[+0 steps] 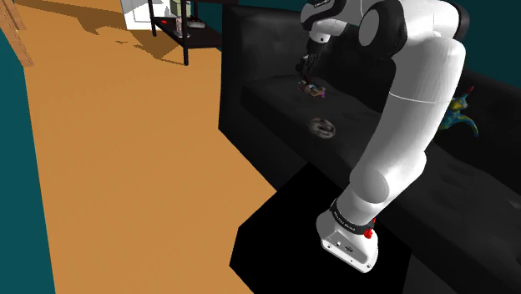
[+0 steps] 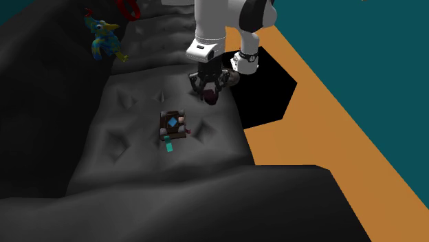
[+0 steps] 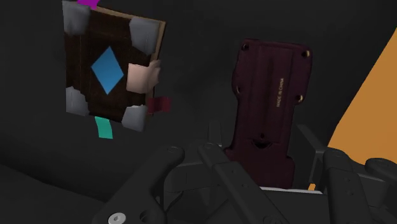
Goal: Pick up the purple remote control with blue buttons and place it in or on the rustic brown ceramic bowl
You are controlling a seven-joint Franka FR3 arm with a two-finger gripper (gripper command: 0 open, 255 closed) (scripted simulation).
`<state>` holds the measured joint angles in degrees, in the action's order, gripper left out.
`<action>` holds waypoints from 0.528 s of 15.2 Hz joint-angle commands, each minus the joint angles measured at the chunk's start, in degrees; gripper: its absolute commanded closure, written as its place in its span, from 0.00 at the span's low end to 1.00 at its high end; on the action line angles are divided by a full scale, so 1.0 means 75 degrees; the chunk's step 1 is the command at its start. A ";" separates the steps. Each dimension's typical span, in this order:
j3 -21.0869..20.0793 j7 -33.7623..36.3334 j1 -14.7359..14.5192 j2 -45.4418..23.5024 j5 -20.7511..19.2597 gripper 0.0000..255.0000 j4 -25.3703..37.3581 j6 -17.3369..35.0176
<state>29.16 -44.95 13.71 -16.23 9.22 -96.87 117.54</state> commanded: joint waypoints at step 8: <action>0.0044 0.1031 -0.0486 0.3174 -0.1794 1.00 -0.3487 0.0730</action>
<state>29.77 -38.35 10.15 5.11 -2.68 -120.37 122.52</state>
